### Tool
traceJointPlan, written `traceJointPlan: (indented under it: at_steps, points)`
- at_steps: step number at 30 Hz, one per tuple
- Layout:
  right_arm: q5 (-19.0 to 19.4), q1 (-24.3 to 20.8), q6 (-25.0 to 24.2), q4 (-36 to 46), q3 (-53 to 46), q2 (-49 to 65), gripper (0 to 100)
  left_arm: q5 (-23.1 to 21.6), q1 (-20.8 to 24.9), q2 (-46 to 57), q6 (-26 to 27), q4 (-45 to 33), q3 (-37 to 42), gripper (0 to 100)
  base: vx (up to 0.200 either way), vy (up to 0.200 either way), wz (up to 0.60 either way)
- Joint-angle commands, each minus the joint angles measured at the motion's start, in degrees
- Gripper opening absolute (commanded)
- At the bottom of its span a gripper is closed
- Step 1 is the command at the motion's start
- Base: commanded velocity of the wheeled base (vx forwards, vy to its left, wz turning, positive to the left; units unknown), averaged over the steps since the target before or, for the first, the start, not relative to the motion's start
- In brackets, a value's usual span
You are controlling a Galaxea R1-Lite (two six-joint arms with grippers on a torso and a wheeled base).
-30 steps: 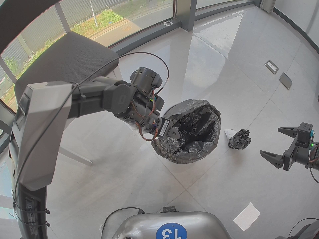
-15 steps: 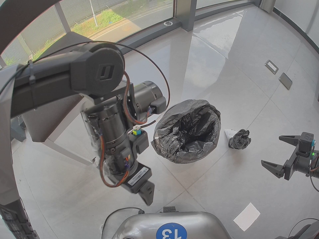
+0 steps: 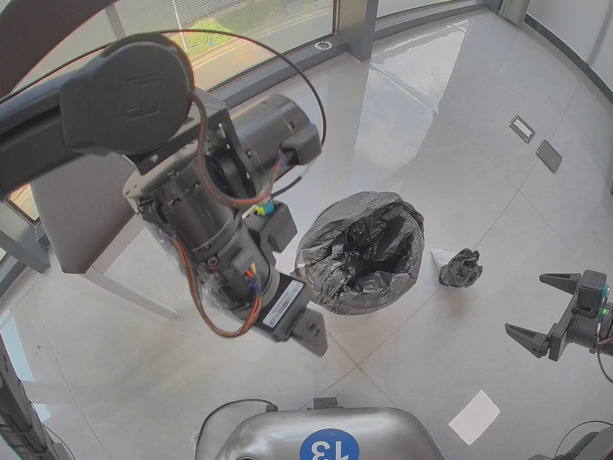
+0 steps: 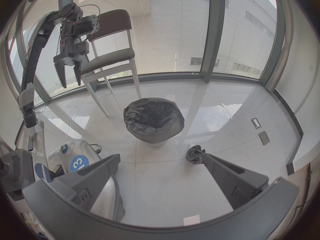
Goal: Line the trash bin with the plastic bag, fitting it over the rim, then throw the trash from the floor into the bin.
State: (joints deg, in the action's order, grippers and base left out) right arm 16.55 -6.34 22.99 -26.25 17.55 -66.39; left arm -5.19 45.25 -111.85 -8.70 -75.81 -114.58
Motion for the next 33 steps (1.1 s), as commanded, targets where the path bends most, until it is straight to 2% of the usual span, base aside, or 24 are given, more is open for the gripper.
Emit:
traceJointPlan:
  at_steps: [1,4,6,11,14,15,18,23,27,32,33]
  points:
    - [0.0,0.0,0.1,0.1,-0.5,0.6,100,0.3,-2.9,3.1,-0.1,4.4,0.0,100,0.000,0.000,0.00]
    - [0.1,0.1,0.0,0.1,-0.9,1.1,100,0.3,-3.2,3.6,0.0,5.4,0.0,100,0.000,0.000,0.00]
    - [0.0,0.4,-0.2,0.1,-1.1,2.1,100,0.4,-3.7,4.3,0.6,8.8,0.0,100,0.000,0.000,0.00]
    - [-0.5,2.6,-1.4,0.1,0.3,5.7,100,0.8,-4.5,6.4,0.5,6.5,0.0,100,0.000,0.000,0.00]
    - [-0.8,6.5,-4.4,1.2,-1.2,14.8,100,0.8,-5.2,8.0,0.5,5.8,0.0,100,0.000,0.000,0.00]
    - [-0.8,6.5,-4.4,1.2,-1.2,14.8,100,0.8,-5.2,8.0,0.5,5.8,0.0,100,0.000,0.000,0.00]
    - [-1.3,9.5,-8.1,4.1,-4.5,24.4,100,0.8,-7.5,8.9,0.5,5.8,0.0,100,0.000,0.000,0.00]
    - [-2.7,12.7,-16.6,4.4,-12.4,37.3,100,0.9,-7.7,9.8,0.4,5.6,0.0,100,0.000,0.000,0.00]
    - [-3.3,14.1,-20.1,5.2,-17.6,44.9,100,1.5,-7.8,10.1,0.4,5.7,0.0,100,0.000,0.000,0.00]
    - [-1.3,12.8,-26.2,23.6,-17.4,65.9,100,2.2,-7.8,10.8,0.0,5.5,0.0,100,0.000,0.000,0.00]
    - [-0.7,12.1,-28.1,26.1,-16.5,66.4,100,2.3,-7.8,10.8,-0.2,5.5,0.0,100,0.000,0.000,0.00]
